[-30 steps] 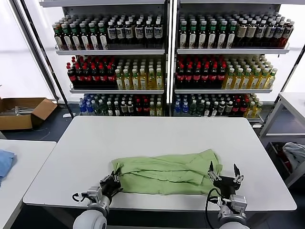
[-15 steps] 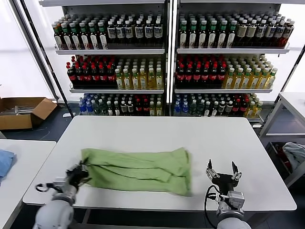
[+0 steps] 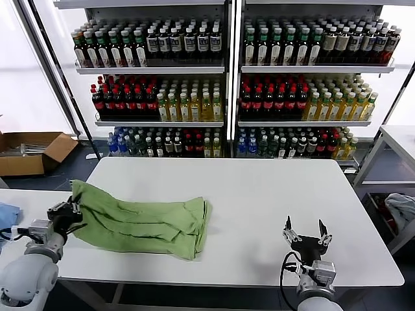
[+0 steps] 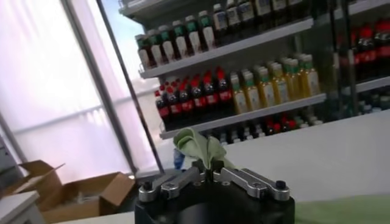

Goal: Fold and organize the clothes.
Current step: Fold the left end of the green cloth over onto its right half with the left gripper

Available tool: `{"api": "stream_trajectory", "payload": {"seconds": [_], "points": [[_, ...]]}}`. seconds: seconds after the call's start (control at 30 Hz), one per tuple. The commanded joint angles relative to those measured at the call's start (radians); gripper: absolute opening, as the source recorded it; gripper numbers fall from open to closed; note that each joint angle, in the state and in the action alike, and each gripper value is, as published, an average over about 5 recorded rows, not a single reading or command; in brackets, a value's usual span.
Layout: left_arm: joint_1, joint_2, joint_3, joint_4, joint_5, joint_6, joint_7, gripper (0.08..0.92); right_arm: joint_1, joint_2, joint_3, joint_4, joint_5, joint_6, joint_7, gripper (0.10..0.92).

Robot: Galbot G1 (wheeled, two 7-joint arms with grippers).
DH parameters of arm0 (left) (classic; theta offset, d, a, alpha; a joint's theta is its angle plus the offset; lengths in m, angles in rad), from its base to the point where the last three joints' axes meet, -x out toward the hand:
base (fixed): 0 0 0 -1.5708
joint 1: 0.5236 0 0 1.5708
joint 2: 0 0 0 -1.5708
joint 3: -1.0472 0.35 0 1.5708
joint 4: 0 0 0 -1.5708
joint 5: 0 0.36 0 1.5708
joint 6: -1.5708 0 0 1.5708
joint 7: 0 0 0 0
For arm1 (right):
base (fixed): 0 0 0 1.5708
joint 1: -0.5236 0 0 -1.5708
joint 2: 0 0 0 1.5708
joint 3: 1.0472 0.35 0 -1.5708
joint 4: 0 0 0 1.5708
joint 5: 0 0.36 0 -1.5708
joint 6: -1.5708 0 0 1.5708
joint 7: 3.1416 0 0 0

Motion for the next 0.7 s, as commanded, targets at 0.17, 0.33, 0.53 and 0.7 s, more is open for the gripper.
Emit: {"api": "stream_trajectory", "payload": {"seconds": [0.17,0.33,0.53,0.7], "points": [[-0.021,-0.267,0.392,-0.152,0.077,0.1,-0.058,0.11,-0.095,0.021,0.025,0.096,-0.033,0.004,0.001,0.823],[-0.038,-0.32,0.489,-0.12,0.129,0.107,-0.055,0.11,-0.143,0.034,0.042,0.113,-0.045,0.02,0.006,0.823],[-0.077,-0.365,0.553,-0.065,0.164,0.119,-0.05,0.11,-0.182,0.045,0.064,0.128,-0.052,0.032,0.013,0.823],[-0.102,-0.387,0.578,-0.039,0.169,0.129,-0.048,0.11,-0.191,0.052,0.068,0.129,-0.061,0.034,0.016,0.823]]}}
